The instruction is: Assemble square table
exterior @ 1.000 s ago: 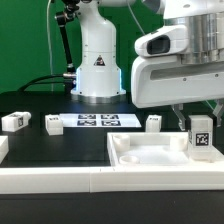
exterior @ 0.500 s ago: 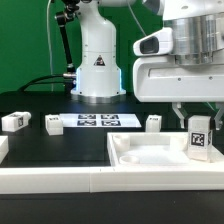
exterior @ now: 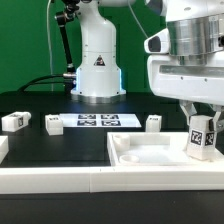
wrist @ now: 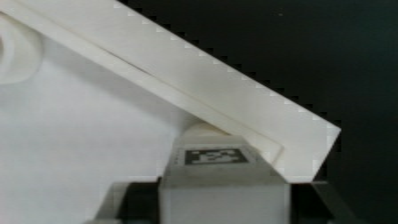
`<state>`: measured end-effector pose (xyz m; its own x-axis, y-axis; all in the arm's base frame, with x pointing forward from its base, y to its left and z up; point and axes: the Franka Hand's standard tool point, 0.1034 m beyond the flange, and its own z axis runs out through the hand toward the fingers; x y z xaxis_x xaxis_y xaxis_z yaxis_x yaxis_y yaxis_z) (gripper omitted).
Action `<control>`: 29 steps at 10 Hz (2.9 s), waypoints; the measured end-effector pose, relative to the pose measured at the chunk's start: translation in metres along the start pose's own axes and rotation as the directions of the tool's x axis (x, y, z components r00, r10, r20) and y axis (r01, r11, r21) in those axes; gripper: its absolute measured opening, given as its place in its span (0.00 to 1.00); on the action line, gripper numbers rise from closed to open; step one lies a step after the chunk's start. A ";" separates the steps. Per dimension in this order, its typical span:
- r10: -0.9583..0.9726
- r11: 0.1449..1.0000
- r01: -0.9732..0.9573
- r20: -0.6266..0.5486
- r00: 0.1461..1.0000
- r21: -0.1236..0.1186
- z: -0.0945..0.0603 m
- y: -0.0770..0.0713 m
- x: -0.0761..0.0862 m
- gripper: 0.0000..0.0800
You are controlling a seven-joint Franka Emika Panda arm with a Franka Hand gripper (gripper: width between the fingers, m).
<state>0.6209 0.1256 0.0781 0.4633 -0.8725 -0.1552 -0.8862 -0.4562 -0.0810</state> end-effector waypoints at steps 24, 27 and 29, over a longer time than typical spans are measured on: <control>-0.949 0.302 0.946 0.059 0.310 -0.113 -0.003 0.005 0.005 0.66; -0.942 0.323 0.940 0.056 0.330 -0.113 -0.003 0.005 0.005 0.36; -0.905 0.416 0.902 0.044 0.423 -0.116 -0.003 0.005 0.005 0.36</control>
Offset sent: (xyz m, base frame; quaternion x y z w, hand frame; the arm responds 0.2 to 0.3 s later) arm 0.0023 -0.0042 0.0029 -0.0151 -0.0035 0.1605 0.9869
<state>0.6190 0.1191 0.0800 0.9980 0.0516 -0.0359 0.0494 -0.9970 -0.0598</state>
